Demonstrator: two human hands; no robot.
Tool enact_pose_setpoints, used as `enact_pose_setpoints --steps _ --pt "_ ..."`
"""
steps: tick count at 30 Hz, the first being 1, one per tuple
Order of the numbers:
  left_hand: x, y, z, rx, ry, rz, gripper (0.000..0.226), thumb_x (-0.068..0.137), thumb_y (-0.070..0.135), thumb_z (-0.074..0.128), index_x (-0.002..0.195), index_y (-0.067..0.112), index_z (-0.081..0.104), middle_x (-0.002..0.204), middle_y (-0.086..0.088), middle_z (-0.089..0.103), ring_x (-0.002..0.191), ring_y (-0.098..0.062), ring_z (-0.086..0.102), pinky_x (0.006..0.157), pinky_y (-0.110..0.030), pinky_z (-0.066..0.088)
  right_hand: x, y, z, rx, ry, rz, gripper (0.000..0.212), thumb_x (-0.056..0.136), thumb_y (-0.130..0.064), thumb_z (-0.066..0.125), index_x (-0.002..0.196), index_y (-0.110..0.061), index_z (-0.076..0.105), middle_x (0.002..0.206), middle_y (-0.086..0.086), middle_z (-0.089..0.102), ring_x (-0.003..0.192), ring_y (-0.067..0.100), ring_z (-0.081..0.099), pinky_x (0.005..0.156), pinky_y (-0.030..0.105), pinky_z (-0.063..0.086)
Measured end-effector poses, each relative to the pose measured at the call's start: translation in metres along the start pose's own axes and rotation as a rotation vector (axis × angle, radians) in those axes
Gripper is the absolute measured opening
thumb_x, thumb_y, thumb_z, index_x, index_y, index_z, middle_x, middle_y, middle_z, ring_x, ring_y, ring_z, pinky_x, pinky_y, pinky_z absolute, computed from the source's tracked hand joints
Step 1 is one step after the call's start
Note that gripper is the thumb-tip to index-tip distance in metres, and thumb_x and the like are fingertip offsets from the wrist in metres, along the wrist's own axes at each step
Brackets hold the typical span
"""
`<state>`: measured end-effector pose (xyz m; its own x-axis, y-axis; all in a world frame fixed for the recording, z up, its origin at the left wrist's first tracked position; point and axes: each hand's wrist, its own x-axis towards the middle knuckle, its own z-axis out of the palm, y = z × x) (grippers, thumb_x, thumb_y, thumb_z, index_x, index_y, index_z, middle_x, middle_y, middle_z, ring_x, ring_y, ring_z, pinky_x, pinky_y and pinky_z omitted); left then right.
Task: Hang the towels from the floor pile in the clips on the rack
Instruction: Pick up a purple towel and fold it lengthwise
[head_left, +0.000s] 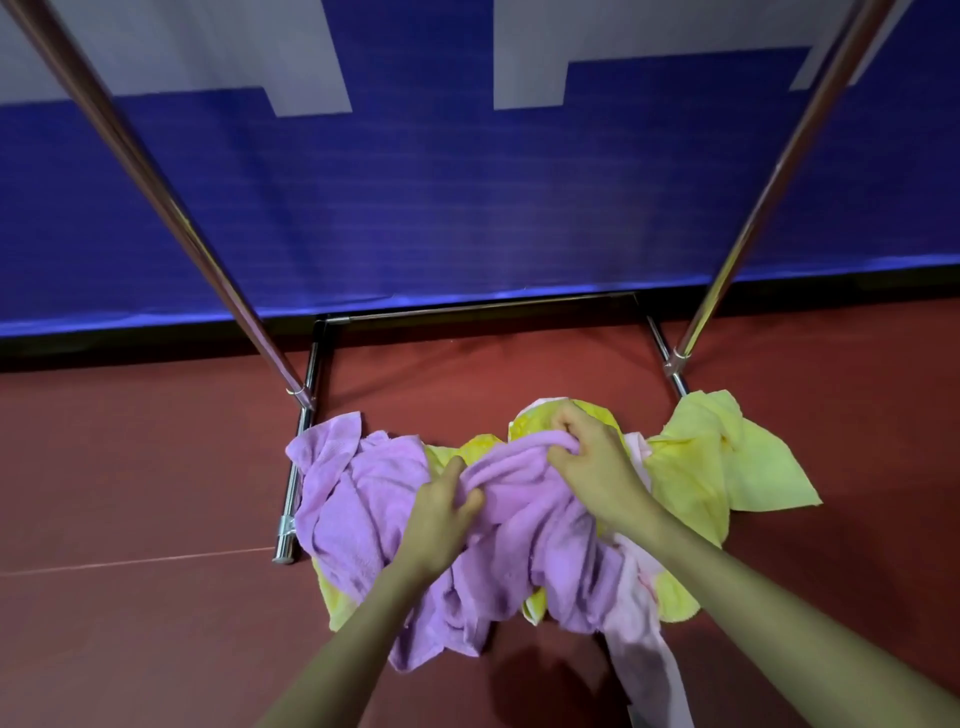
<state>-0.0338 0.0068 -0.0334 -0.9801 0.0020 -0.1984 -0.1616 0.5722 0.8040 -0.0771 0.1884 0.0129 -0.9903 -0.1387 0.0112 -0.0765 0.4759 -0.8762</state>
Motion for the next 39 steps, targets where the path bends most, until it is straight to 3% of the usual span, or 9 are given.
enact_pose_setpoints --steps 3,6,10,13,15,23,29,33,39 --pt "-0.009 0.018 -0.018 -0.077 0.098 -0.021 0.011 0.083 0.014 0.051 0.08 0.017 0.041 0.063 0.012 0.044 0.057 -0.002 0.043 0.062 -0.032 0.038 -0.006 -0.004 -0.011 -0.005 0.008 0.1 0.039 0.071 0.013 0.045 0.064 -0.024 0.036 0.055 -0.008 0.035 0.052 0.006 0.029 0.052 0.03 0.027" --pt "-0.022 0.054 -0.044 -0.022 0.121 -0.011 0.018 0.086 0.0 0.055 0.083 0.011 0.041 0.066 0.011 0.046 0.061 0.005 0.048 0.061 -0.015 0.036 -0.015 -0.031 -0.028 -0.026 0.007 0.17 0.042 0.07 0.013 0.046 0.069 -0.029 0.047 0.055 -0.008 0.047 0.049 0.008 0.038 0.051 0.024 0.032" --pt "-0.045 0.127 -0.094 0.044 0.115 0.048 0.019 0.087 0.0 0.055 0.087 0.011 0.04 0.07 0.006 0.049 0.064 -0.007 0.051 0.064 -0.015 0.038 -0.018 -0.102 -0.066 0.03 0.0 0.173 0.05 0.066 0.012 0.047 0.066 -0.037 0.055 0.058 -0.021 0.059 0.059 -0.007 0.052 0.058 0.008 0.036" --pt "-0.063 0.19 -0.141 0.07 0.124 0.067 0.012 0.086 0.008 0.056 0.094 0.011 0.048 0.078 0.003 0.056 0.078 -0.025 0.058 0.072 -0.03 0.04 -0.017 -0.169 -0.102 0.093 -0.015 0.211 0.02 0.06 -0.007 0.043 0.058 -0.025 0.052 0.053 -0.013 0.049 0.057 0.002 0.043 0.057 0.022 0.036" --pt "-0.076 0.231 -0.171 0.108 0.149 0.085 0.012 0.085 0.012 0.058 0.096 0.01 0.052 0.079 0.004 0.058 0.081 -0.026 0.06 0.069 -0.028 0.037 -0.018 -0.216 -0.126 0.111 -0.047 0.206 0.013 0.057 -0.011 0.04 0.057 -0.021 0.047 0.056 -0.007 0.042 0.06 0.01 0.038 0.056 0.029 0.031" --pt "-0.117 0.393 -0.291 0.235 0.106 0.18 0.019 0.08 0.03 0.053 0.081 0.012 0.047 0.077 -0.005 0.059 0.078 -0.031 0.057 0.062 -0.03 0.031 -0.01 -0.401 -0.227 0.09 -0.048 0.17 0.01 0.056 -0.012 0.041 0.055 -0.02 0.035 0.054 -0.007 0.032 0.057 0.01 0.031 0.053 0.03 0.025" --pt "-0.135 0.476 -0.362 0.42 -0.026 0.237 0.021 0.079 0.017 0.06 0.079 0.016 0.039 0.09 -0.013 0.062 0.085 -0.035 0.06 0.068 -0.035 0.037 -0.005 -0.495 -0.28 0.038 -0.078 0.18 0.012 0.056 -0.016 0.042 0.058 -0.004 0.044 0.058 0.002 0.036 0.062 0.016 0.035 0.059 0.032 0.027" --pt "-0.145 0.515 -0.405 0.491 -0.098 0.262 0.029 0.078 0.018 0.063 0.073 0.021 0.034 0.083 -0.007 0.056 0.086 -0.034 0.057 0.063 -0.027 0.029 -0.003 -0.55 -0.314 0.094 -0.105 0.182 0.013 0.056 -0.015 0.042 0.053 -0.016 0.054 0.054 -0.003 0.046 0.059 0.008 0.043 0.06 0.028 0.032" --pt "-0.153 0.542 -0.451 0.648 -0.132 0.178 0.014 0.076 0.029 0.061 0.077 0.019 0.051 0.087 -0.01 0.065 0.083 -0.034 0.059 0.066 -0.04 0.048 -0.007 -0.61 -0.333 0.214 -0.149 0.121 0.017 0.059 -0.015 0.043 0.062 -0.002 0.054 0.063 0.008 0.039 0.064 0.016 0.035 0.058 0.029 0.026"
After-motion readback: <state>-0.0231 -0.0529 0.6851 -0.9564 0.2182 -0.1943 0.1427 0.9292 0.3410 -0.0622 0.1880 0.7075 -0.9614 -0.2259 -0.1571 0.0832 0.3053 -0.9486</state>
